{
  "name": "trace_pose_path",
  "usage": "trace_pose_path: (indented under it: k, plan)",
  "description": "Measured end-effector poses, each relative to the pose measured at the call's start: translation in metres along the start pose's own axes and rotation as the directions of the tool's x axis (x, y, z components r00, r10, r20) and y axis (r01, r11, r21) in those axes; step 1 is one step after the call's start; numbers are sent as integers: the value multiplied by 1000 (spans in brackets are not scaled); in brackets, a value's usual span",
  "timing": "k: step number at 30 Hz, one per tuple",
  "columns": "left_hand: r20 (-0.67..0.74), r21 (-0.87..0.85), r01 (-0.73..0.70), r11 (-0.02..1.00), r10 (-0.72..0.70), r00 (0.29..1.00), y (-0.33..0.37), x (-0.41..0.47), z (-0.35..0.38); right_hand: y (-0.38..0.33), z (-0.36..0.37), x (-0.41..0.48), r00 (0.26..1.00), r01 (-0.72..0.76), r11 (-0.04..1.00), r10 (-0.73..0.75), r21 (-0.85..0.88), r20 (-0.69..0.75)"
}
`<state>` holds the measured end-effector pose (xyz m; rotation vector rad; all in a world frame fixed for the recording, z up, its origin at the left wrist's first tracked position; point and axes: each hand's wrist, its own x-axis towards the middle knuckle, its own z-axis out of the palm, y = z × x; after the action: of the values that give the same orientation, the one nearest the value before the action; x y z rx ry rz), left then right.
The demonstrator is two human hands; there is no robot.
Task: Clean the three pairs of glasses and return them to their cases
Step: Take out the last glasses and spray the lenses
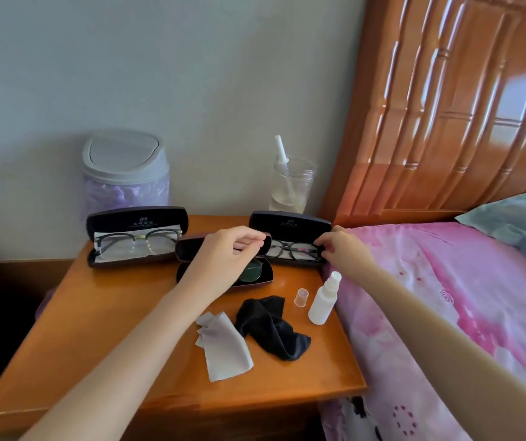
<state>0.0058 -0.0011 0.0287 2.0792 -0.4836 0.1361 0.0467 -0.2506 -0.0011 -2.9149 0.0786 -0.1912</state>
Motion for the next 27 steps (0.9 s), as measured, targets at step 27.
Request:
trace_pose_path:
  k: [27]
  plan:
    - [-23, -230, -9, 973, 3, 1000, 3, -22, -17, -3, -83, -65, 896, 309, 539, 111, 784, -430]
